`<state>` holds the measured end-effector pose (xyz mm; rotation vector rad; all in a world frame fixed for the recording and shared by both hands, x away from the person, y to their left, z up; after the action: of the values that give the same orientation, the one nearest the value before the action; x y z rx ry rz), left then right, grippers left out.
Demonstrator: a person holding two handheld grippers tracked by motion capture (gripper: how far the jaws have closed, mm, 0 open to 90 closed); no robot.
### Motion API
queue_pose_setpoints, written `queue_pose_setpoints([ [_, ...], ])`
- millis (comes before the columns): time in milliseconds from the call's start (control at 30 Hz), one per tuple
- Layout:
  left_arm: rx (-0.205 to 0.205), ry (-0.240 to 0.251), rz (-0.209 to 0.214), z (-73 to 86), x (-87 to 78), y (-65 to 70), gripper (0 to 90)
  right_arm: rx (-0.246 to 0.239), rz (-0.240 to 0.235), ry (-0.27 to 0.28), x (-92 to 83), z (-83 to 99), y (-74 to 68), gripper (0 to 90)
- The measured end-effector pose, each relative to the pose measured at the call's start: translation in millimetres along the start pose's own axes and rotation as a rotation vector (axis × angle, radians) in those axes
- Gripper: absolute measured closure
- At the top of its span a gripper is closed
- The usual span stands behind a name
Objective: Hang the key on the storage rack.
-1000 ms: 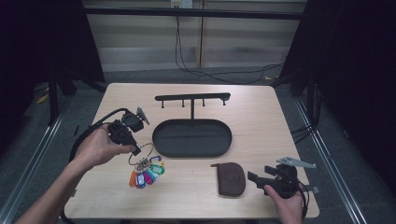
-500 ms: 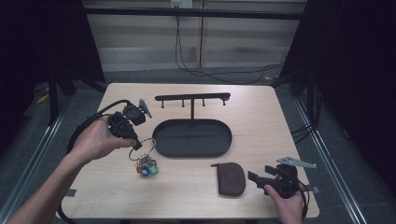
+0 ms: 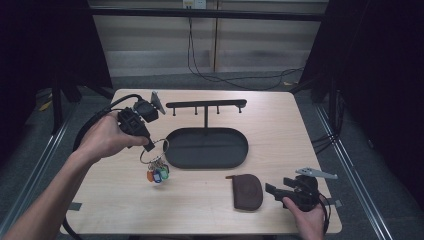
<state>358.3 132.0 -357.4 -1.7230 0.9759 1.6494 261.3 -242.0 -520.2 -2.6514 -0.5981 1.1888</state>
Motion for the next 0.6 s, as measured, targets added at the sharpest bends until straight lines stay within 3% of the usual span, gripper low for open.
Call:
queue_pose_setpoints([
  [233,0.015,0.016,0.004,-12.2,-7.1,-4.1,87.3,-0.003,-0.006,-0.003,0.7,0.6,-1.8,16.7],
  [600,0.005,0.041,0.016,-35.9,-18.9,-12.3,87.3,-0.004,-0.007,-0.004,0.7,0.7,-1.6,16.8],
])
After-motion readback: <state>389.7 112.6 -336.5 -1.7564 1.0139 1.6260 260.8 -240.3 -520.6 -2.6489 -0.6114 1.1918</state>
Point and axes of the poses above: each handheld gripper's, and its own axes: x roughly forward along the jaws, z roughly out of its underside, y roughly to its right, the point moved 8 cm from there along x, roughly forward along the jaws, and after that the axes turned 4 degrees about -y, right-handed, at the moved point
